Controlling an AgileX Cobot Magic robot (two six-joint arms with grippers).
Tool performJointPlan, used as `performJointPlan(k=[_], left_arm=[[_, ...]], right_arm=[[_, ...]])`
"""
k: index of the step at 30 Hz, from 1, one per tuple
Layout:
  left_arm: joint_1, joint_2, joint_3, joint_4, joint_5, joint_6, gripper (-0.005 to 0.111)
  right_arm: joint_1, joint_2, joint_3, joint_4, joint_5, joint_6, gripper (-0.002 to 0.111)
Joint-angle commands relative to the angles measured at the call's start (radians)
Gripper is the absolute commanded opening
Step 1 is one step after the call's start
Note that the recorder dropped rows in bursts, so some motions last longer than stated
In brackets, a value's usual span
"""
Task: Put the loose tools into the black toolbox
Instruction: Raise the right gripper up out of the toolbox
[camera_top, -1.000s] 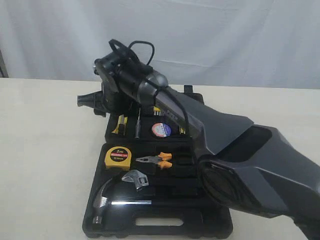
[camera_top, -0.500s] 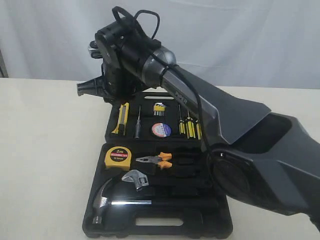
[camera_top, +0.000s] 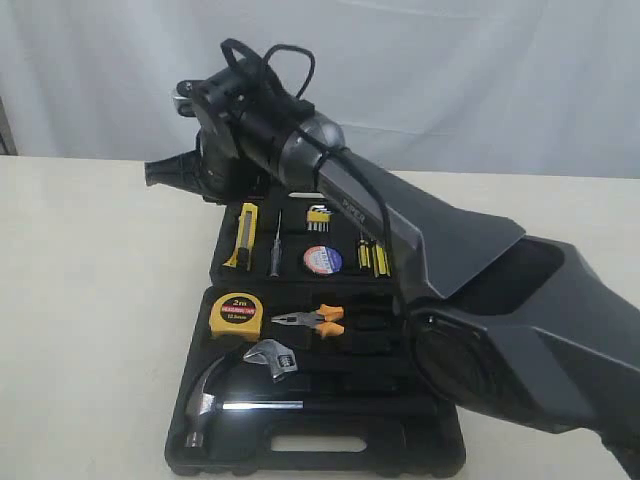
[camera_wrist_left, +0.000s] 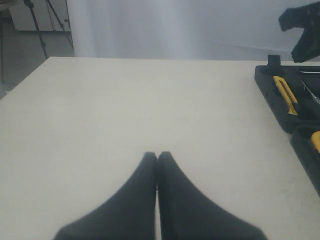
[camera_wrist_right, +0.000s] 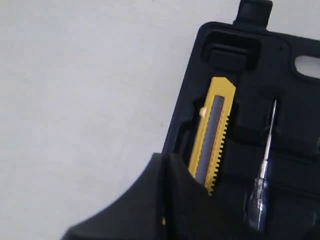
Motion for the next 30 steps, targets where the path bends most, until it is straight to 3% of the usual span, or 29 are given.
performJointPlan(k=[1,10,30], left_arm=[[-0.005,-0.001,0.003,0.000,-0.005,-0.006,0.000],[-0.005,-0.001,0.003,0.000,-0.005,-0.006,0.000],[-0.005,-0.001,0.003,0.000,-0.005,-0.006,0.000]], right_arm=[[-0.003,0.056,0.001,-0.057,-0.057,0.120,0.000],[-0.003,0.101,0.001,-0.146,-0.079,0.199,0.000],[-0.003,0.152,-0.004,-0.147,-0.093,0.236,0.000]])
